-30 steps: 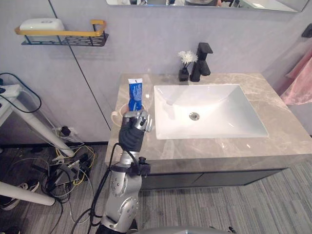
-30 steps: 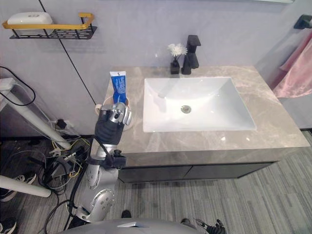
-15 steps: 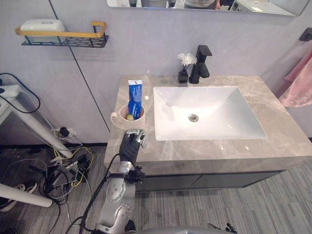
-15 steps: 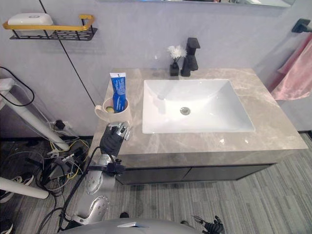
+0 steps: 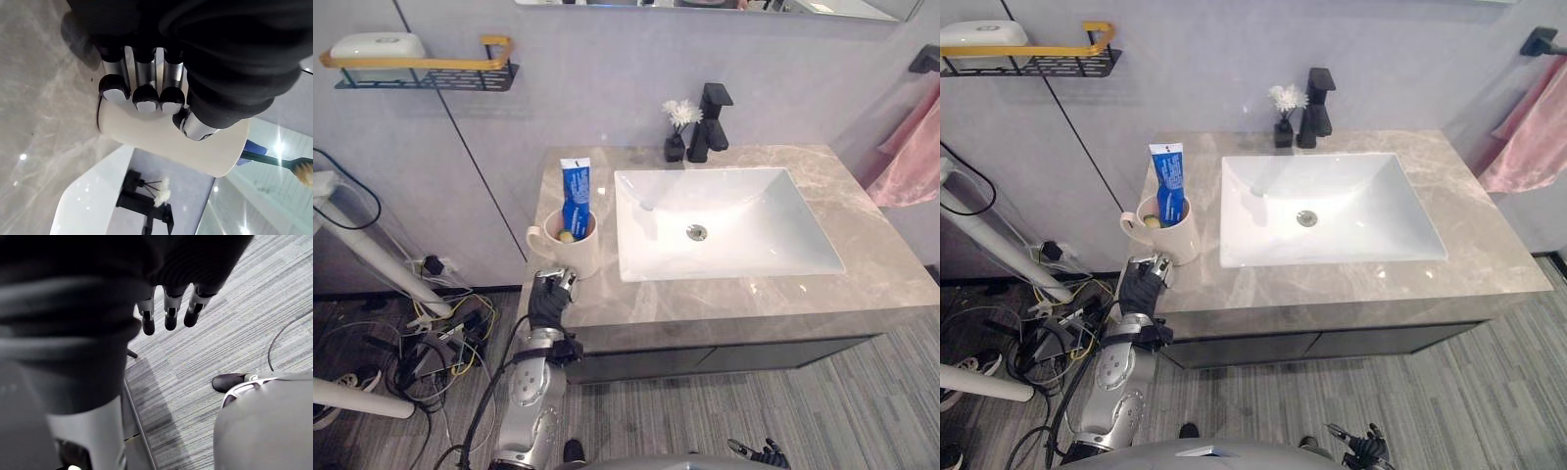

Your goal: Organize washtable

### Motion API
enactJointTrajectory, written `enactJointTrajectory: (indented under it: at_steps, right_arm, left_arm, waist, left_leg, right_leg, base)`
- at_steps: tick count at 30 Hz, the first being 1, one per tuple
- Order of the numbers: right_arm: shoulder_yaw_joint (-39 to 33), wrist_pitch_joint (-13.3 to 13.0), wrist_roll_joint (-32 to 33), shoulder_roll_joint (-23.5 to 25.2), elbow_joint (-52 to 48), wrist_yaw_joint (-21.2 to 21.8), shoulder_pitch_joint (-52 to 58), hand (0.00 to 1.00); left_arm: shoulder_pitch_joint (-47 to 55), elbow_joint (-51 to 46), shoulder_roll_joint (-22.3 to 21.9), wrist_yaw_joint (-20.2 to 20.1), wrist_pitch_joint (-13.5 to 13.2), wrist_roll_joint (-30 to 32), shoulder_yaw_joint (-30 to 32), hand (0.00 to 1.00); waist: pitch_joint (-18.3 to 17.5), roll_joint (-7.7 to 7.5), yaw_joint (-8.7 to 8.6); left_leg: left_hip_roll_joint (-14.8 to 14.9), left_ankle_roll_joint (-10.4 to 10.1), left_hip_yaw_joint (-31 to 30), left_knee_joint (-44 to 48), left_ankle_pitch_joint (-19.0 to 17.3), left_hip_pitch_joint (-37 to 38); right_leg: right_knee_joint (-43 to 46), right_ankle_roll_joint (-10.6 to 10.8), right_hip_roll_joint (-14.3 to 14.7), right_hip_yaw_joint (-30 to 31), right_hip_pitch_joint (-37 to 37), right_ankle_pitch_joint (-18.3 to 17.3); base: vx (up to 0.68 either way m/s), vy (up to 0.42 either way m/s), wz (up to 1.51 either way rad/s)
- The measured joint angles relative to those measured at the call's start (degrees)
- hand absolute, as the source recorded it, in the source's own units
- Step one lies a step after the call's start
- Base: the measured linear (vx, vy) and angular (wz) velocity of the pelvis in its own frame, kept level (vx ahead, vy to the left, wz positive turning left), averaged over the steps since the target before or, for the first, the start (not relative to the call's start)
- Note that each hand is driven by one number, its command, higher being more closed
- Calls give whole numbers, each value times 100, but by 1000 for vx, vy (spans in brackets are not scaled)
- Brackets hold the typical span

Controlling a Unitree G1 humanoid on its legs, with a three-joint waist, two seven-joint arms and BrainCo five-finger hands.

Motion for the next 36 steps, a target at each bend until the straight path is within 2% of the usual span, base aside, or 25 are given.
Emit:
enactJointTrajectory:
  at_steps: [11,30,36]
  right_arm:
    - [-23,9,-3,0,-20,-7,2,0]
    - [-146,28,-4,4,-47,-3,-2,0]
    - [-167,38,-5,42,-247,-5,10,0]
  left_arm:
    - [-566,501,-30,289,31,569,217,100]
    - [-1210,1086,-34,915,169,1012,458,100]
    - [-1993,1709,39,1263,277,1083,984,100]
  waist:
    - [12,18,-22]
    - [40,61,-67]
    - [115,82,-138]
  left_leg:
    - [0,-10,125,0,-38,13]
    - [2,-19,298,0,-94,82]
    - [5,-16,472,0,-98,37]
  right_leg:
    - [-111,9,9,82,-9,70]
    - [-139,11,5,236,-30,103]
    - [-138,-17,4,448,-211,164]
  base:
    - [6,0,-4]
    - [4,1,-4]
    - [-15,12,-17]
